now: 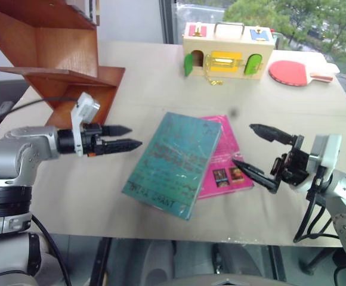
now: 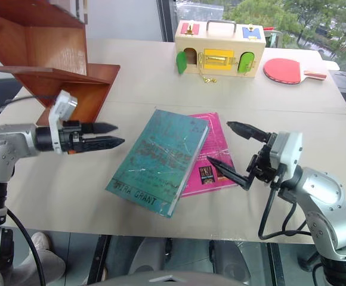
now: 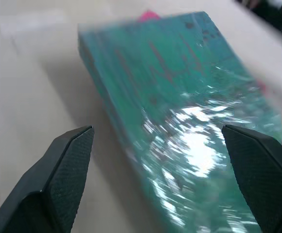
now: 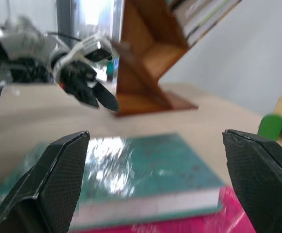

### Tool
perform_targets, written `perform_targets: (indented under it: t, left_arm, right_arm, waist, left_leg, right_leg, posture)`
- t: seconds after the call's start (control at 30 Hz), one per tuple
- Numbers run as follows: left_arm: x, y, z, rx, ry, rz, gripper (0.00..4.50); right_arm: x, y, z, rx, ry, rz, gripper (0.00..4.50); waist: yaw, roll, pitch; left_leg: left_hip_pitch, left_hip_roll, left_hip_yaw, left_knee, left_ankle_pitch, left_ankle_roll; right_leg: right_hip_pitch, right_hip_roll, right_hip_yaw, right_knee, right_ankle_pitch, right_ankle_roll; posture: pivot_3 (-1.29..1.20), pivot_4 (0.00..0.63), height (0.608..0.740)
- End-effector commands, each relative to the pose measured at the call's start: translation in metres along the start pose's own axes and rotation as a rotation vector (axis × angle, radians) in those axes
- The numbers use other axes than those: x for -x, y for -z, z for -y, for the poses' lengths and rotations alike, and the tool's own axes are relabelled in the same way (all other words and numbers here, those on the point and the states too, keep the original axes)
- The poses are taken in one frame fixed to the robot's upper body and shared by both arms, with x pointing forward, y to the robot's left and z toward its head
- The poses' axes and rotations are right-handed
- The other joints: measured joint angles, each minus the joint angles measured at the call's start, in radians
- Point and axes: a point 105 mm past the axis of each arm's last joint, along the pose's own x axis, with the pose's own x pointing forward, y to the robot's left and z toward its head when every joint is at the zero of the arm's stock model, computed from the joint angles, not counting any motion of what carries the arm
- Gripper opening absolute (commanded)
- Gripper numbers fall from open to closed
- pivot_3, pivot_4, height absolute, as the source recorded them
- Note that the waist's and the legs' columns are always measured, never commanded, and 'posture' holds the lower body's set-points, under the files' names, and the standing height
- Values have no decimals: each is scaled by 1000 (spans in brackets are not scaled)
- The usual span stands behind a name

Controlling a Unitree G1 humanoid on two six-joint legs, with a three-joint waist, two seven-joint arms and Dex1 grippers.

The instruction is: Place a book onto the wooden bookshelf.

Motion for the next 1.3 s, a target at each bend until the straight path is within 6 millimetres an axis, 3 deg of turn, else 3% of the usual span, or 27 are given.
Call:
perform_targets:
  t: [0.03,0.2,0.37,0.5,0.67,0.8,1.0,1.13,1.3]
  left_arm:
    - [-6,9,5,202,41,-16,4418]
    - [-23,29,1,342,65,-75,4418]
    - [-25,41,20,420,182,-140,4418]
    - [-24,39,40,470,307,-136,4418]
    - [-25,34,50,511,381,-77,4418]
    - [-31,50,43,527,319,-89,4418]
    - [-29,73,16,546,191,-95,4418]
    - [-35,71,10,548,215,-69,4418]
    - [-58,62,6,550,287,-64,4418]
  right_arm:
    - [-2,-8,-7,39,-31,22,4500]
    - [0,-7,-11,40,-37,9,4500]
    - [4,-8,-14,41,-21,-2,4500]
    - [5,-9,-15,41,-4,-6,4500]
    - [7,-9,-15,38,6,-8,4500]
    - [7,-9,-15,40,6,-9,4500]
    - [9,-10,-17,37,-2,-16,4500]
    - [11,-11,-18,41,-4,-23,4500]
    - [14,-14,-18,52,6,-35,4500]
  waist:
    - [0,0,0]
    - [0,0,0]
    - [0,0,0]
    - [0,0,0]
    - [0,0,0]
    - [0,0,0]
    - [1,0,0]
    - [3,0,-1]
    - [10,1,-2]
  left_leg:
    - [0,0,0,0,0,0]
    - [0,0,-1,1,0,0]
    - [0,0,0,0,0,0]
    - [0,0,-1,0,0,0]
    - [0,0,-1,0,0,0]
    - [0,-1,-1,0,0,0]
    - [0,-1,-1,0,0,0]
    - [2,-2,-1,0,0,0]
    - [3,-3,-3,1,0,0]
  right_leg:
    - [0,0,0,0,0,0]
    - [0,0,0,0,0,0]
    - [0,0,0,0,0,0]
    - [0,0,0,0,0,0]
    - [1,-1,-1,0,0,0]
    - [1,-1,0,0,0,0]
    - [1,-1,0,0,0,0]
    - [2,-3,-1,0,0,0]
    - [3,-3,-3,0,0,0]
  posture:
    - [0,150,740]
    - [0,150,740]
    - [0,150,740]
    - [0,150,740]
    - [0,150,740]
    - [0,150,740]
    - [0,150,740]
    - [0,150,740]
    - [0,150,740]
